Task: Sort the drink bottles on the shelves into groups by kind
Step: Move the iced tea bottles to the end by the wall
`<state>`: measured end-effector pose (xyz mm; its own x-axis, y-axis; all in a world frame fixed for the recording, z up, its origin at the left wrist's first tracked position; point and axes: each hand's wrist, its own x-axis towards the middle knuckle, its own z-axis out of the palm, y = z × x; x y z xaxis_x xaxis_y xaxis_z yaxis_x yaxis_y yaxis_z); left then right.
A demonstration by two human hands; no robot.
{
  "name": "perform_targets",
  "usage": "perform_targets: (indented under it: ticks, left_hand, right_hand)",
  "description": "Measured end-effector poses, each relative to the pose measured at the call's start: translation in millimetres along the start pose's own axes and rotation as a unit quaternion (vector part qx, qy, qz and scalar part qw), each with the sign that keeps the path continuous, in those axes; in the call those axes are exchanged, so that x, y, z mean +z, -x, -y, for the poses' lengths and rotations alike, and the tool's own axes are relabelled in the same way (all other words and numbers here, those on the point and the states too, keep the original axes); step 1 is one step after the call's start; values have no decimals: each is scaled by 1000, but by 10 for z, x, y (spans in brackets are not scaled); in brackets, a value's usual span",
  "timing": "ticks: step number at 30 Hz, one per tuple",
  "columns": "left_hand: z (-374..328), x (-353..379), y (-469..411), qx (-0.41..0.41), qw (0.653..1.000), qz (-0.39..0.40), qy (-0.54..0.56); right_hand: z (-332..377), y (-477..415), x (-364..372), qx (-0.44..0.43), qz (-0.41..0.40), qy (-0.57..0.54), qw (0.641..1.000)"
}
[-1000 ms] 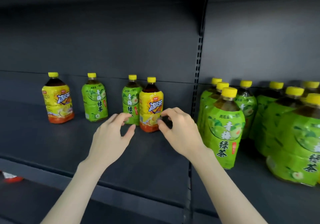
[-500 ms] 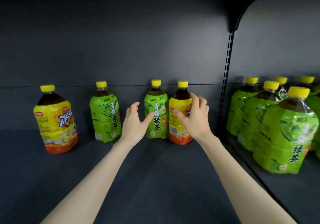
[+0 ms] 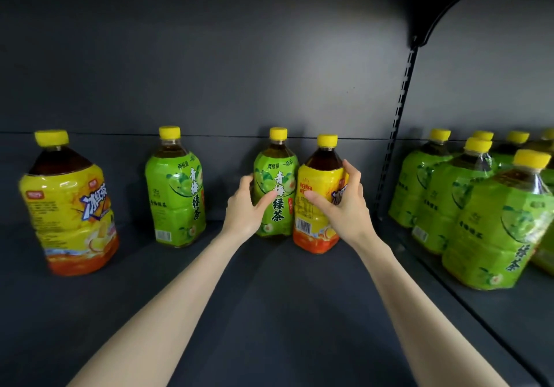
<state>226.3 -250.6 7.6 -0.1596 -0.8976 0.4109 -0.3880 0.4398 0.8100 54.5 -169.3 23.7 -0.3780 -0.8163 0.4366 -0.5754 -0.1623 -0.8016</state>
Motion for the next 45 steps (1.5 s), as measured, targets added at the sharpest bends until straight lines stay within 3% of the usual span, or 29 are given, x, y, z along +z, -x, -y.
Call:
perform_targets:
  ticks: [6,10,13,16,19,26,33,41,43,45]
  left_hand:
    - [-14,-288,241,-8,996,-24,-86]
    - [-25,-747,557,32,987,-146,-64]
    - [66,-1044,785,69,956,-269,-94]
    - [188,-1286,853,9,907,-401,-128]
    - [338,-1473,756,-39,882,-445,-150]
    - [672,-1728,528,-160,893,-409,-104]
    - [559,-1805,801,-104,941,-317,-65]
    - [81,-1577,1499,-46,979,-145,135]
    - [3,-1507,1628,-42,976,-111,181]
    - [-61,-1429,1709,-44,971,-88,217]
  right_hand:
    - [194,279,121,-31,5,11,999]
    - [364,401,334,-35,19,34,999]
    - [515,509,545,-40,25,45,998]
    - [659,624,742,-57,37,16,998]
    - [761,695,876,-71,63,-53,994]
    - [767,698,890,-57,84,-91,991]
    - [827,737,872,-63,67,-38,995]
    - [898,1087,666,-50,19,68,996]
    - [855,1199,555,-52,13,48,997]
    - [795,1287,442,-42,36,-80,995]
